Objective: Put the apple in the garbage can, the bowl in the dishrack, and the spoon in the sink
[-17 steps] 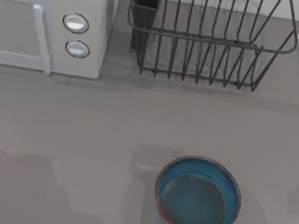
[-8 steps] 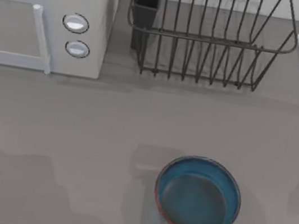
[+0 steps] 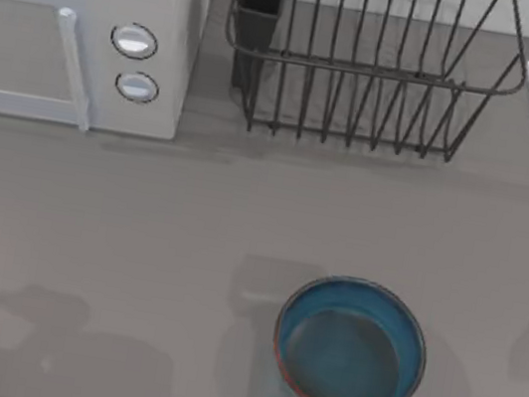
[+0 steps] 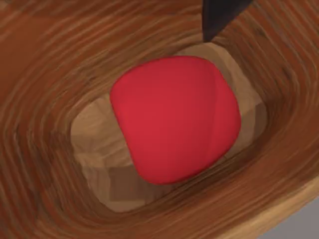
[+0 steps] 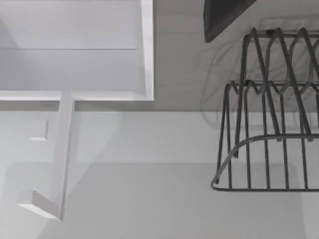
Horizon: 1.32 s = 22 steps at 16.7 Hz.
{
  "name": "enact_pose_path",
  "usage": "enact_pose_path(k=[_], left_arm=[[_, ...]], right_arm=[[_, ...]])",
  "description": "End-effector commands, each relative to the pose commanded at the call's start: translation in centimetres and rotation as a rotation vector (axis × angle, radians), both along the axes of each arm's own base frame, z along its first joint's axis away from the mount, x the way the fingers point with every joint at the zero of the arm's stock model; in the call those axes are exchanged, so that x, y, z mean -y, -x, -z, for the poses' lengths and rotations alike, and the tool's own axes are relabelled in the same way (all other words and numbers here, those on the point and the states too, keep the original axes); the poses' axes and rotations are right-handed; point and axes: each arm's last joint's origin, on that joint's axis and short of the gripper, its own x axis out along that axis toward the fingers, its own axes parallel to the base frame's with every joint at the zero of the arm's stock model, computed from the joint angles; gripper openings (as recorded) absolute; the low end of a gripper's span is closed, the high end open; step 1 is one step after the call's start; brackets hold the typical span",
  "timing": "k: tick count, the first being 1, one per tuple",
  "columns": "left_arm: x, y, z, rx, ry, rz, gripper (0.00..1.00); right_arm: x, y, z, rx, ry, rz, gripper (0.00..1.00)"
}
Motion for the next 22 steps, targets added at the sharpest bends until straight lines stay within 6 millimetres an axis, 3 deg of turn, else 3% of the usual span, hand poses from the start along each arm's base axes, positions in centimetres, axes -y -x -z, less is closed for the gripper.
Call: enact_pose_path(k=[5, 10, 15, 22], left_arm=[[3.4, 5.5, -0.2, 0.418, -0.264, 0.382, 1.0], [5.6, 9.5, 2.4, 0.849, -0.65, 0.706, 1.0], [6.5, 10.4, 5.0, 1.1, -0.934, 0.848, 1.0], [6.7, 10.5, 5.4, 1.132, -0.977, 0.866, 1.0]], right_arm=[[0.0, 0.0, 0.0, 0.0, 0.0, 0.0, 1.0], [0.0, 0.0, 0.0, 0.0, 0.0, 0.0, 1.0], [0.0, 0.0, 0.0, 0.0, 0.0, 0.0, 1.0], [0.0, 0.0, 0.0, -0.001, 0.0, 0.0, 1.0]])
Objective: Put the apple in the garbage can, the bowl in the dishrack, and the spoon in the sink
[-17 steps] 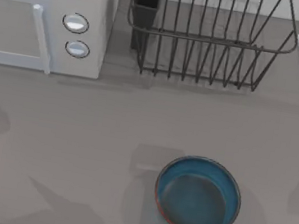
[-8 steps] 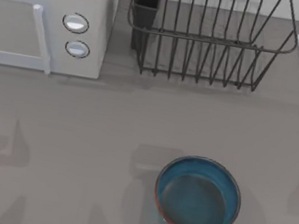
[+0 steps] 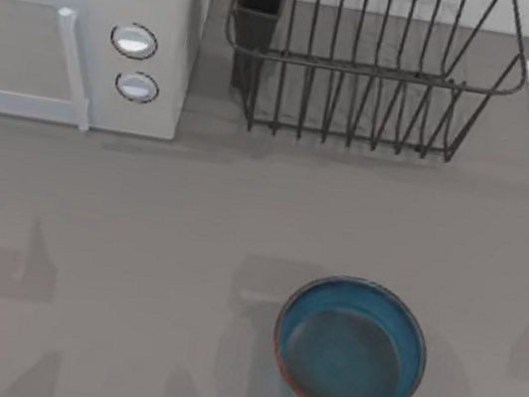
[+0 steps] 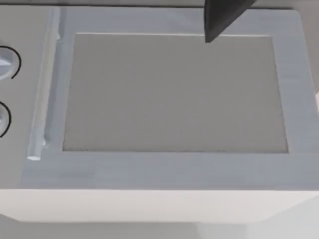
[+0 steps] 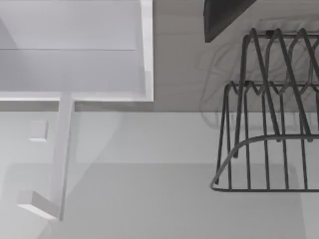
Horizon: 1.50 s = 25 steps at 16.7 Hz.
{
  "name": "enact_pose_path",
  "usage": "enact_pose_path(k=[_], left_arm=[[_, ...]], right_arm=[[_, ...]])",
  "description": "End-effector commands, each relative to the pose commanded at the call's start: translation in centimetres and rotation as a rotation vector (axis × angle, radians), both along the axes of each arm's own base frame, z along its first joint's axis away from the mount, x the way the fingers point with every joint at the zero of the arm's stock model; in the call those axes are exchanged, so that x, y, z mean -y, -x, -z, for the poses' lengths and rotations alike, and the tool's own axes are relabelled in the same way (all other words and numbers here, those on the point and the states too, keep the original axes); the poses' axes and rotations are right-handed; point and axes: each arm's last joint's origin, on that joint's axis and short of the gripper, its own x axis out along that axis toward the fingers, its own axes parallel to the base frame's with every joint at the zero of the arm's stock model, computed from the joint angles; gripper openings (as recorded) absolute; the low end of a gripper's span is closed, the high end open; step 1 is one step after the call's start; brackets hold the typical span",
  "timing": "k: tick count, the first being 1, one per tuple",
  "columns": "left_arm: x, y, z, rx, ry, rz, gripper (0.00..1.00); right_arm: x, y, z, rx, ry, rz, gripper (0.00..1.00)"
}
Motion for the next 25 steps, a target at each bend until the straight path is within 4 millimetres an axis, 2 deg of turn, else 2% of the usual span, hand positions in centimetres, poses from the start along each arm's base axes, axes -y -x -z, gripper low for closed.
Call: enact_pose_path(k=[3, 7, 9, 12, 15, 18, 22, 25], left_arm=[[0.0, 0.0, 0.0, 0.0, 0.0, 0.0, 1.0], [0.0, 0.0, 0.0, 0.0, 0.0, 0.0, 1.0], [0.0, 0.0, 0.0, 0.0, 0.0, 0.0, 1.0], [0.0, 0.0, 0.0, 0.0, 0.0, 0.0, 1.0], [0.0, 0.0, 0.0, 0.0, 0.0, 0.0, 1.0], [0.0, 0.0, 0.0, 0.0, 0.0, 0.0, 1.0], [0.0, 0.0, 0.0, 0.0, 0.0, 0.0, 1.0], [0.0, 0.0, 0.0, 0.0, 0.0, 0.0, 1.0]], right_arm=[[-0.3, 0.0, -1.0, -0.061, -0.029, -0.03, 1.0], [-1.5, -0.9, -4.3, -0.284, -0.106, -0.114, 1.0], [-2.6, -2.1, -6.0, -0.46, -0.142, -0.152, 1.0], [-4.9, -5.1, -7.7, -0.778, -0.168, -0.177, 1.0], [-8.2, -8.6, -8.2, -1.088, -0.154, -0.154, 1.0], [-11.7, -11.3, -8.0, -1.32, -0.111, -0.102, 1.0], [-15.7, -13.6, -7.5, -1.5, -0.046, -0.031, 1.0], [-17.5, -14.4, -7.0, -1.561, -0.013, 0.003, 1.0]])
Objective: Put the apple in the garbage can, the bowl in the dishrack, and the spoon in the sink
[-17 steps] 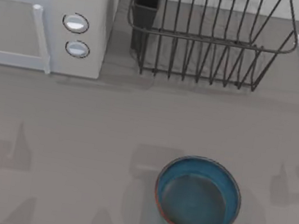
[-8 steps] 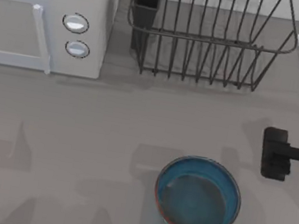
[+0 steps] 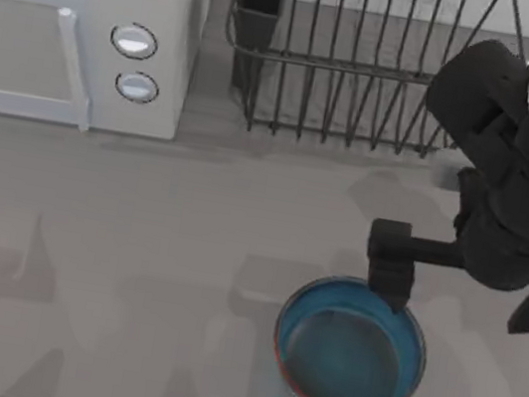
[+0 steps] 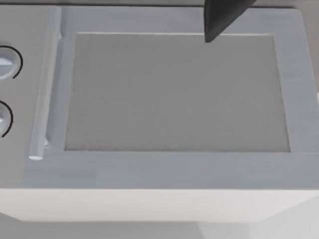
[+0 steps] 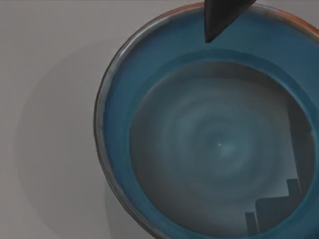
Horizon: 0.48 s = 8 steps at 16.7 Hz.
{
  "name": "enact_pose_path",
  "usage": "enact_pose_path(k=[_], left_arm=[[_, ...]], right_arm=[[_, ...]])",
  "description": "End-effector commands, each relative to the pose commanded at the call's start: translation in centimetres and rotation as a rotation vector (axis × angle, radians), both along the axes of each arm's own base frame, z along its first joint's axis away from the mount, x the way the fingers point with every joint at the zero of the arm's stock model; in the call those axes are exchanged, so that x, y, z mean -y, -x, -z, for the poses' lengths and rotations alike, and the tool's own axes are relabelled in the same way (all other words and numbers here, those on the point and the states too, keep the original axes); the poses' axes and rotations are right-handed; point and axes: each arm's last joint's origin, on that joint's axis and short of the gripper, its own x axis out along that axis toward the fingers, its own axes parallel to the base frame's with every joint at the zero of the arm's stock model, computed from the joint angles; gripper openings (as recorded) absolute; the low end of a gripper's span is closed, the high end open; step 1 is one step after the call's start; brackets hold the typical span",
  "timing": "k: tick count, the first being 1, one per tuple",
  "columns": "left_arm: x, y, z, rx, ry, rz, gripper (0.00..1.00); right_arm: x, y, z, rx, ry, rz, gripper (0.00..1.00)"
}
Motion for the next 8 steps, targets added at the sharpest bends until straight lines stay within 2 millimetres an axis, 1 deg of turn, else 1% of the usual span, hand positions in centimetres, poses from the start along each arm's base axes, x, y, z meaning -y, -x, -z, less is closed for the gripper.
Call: enact_pose_path(k=[2, 6, 8], left_arm=[[0.0, 0.0, 0.0, 0.0, 0.0, 0.0, 1.0], [0.0, 0.0, 0.0, 0.0, 0.0, 0.0, 1.0], [0.0, 0.0, 0.0, 0.0, 0.0, 0.0, 1.0]], right_arm=[[-0.26, -0.1, 0.09, -0.009, 0.007, 0.0, 1.0], [-0.11, -0.14, 0.08, -0.007, 0.005, 0.004, 1.0], [-0.17, -0.16, 0.56, -0.01, 0.007, 0.001, 1.0]])
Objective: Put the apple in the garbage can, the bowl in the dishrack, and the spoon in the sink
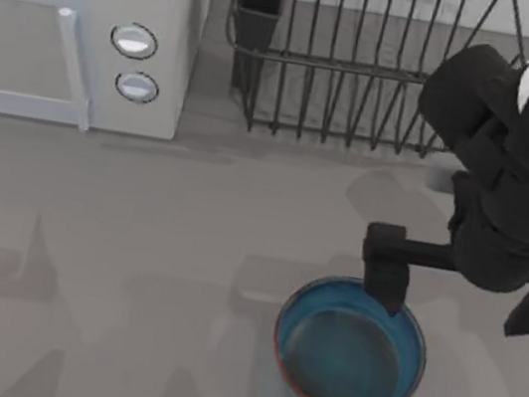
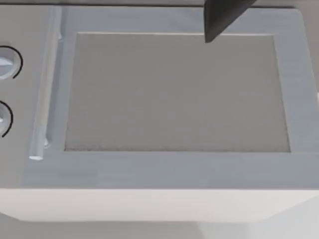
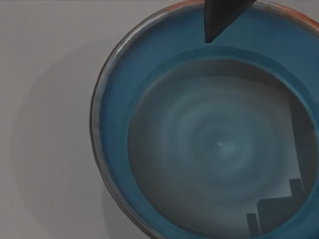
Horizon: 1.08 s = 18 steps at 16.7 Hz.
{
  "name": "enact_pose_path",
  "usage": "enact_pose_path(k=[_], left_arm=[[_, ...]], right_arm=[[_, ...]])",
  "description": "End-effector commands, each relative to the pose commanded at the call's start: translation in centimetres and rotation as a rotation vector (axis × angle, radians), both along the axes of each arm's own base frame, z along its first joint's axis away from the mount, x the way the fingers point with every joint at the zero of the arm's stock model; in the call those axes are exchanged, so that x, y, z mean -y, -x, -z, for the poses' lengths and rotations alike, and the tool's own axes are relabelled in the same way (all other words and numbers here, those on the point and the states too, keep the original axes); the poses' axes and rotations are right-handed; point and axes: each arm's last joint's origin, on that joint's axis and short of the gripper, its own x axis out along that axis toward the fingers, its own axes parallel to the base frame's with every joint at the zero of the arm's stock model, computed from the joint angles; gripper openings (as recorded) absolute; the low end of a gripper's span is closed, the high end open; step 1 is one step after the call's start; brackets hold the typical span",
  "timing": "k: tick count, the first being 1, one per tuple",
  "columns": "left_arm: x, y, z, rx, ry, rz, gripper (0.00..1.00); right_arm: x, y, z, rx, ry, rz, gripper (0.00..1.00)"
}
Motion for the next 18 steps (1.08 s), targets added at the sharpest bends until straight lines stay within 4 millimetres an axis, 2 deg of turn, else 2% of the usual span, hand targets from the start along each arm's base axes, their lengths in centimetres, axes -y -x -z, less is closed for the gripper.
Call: enact_pose_path(k=[2, 8, 10, 15, 18], left_arm=[[0.0, 0.0, 0.0, 0.0, 0.0, 0.0, 1.0], [0.0, 0.0, 0.0, 0.0, 0.0, 0.0, 1.0], [0.0, 0.0, 0.0, 0.0, 0.0, 0.0, 1.0], [0.0, 0.0, 0.0, 0.0, 0.0, 0.0, 1.0], [0.0, 0.0, 0.0, 0.0, 0.0, 0.0, 1.0]], right_arm=[[-0.1, -0.1, 1.4, -0.002, 0.001, -0.001, 1.0], [-0.3, -0.2, 7.6, 0.007, -0.005, -0.001, 1.0], [-0.1, 0.0, 9.1, 0.004, -0.002, -0.001, 1.0], [-0.1, 0.1, 9.5, 0.001, -0.001, -0.001, 1.0], [-0.1, 0.1, 9.5, 0.001, -0.001, -0.001, 0.77]])
